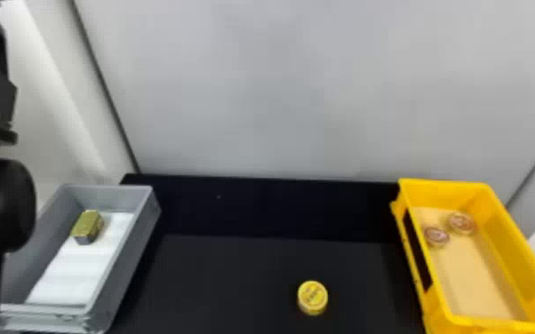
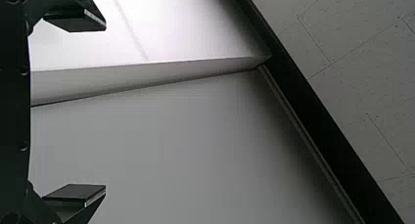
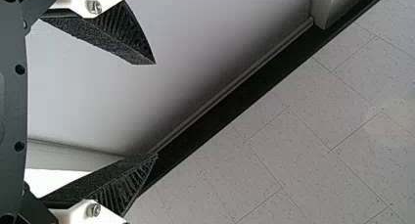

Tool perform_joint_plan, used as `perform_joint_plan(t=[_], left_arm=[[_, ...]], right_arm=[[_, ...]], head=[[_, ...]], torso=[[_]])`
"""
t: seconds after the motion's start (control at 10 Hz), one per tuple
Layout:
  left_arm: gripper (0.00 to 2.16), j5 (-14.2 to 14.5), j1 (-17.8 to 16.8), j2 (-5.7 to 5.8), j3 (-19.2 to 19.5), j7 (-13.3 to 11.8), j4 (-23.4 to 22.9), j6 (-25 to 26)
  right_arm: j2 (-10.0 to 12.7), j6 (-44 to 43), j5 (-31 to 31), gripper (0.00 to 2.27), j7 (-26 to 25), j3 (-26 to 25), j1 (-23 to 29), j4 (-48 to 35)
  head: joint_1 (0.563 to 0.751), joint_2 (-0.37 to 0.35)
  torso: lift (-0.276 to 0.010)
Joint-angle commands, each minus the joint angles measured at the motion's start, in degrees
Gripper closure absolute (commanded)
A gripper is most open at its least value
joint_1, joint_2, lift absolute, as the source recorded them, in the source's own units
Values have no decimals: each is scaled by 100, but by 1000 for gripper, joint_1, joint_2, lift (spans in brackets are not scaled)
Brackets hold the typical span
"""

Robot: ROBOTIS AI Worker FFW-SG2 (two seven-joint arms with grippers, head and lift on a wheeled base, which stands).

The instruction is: Pick up the round yellow can and place it in the yellow rectangular box

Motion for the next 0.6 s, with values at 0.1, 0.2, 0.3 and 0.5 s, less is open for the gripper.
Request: perform_joint_plan(t=[0.1,0.2,0.3,0.5], left_arm=[[110,7,-8,31,-19,12,28,2],[110,-1,-8,40,-19,39,28,2],[110,-1,-17,40,-19,39,28,2],[108,-1,-26,49,-27,39,28,2]], right_arm=[[18,-22,0,122,-33,33,2,50],[18,-22,0,121,-42,33,11,50],[27,-22,0,121,-42,33,20,59],[27,39,-70,121,-51,25,37,59]], head=[[663,54],[663,54],[663,54],[663,54]], torso=[[-10],[-10],[-10],[-10]])
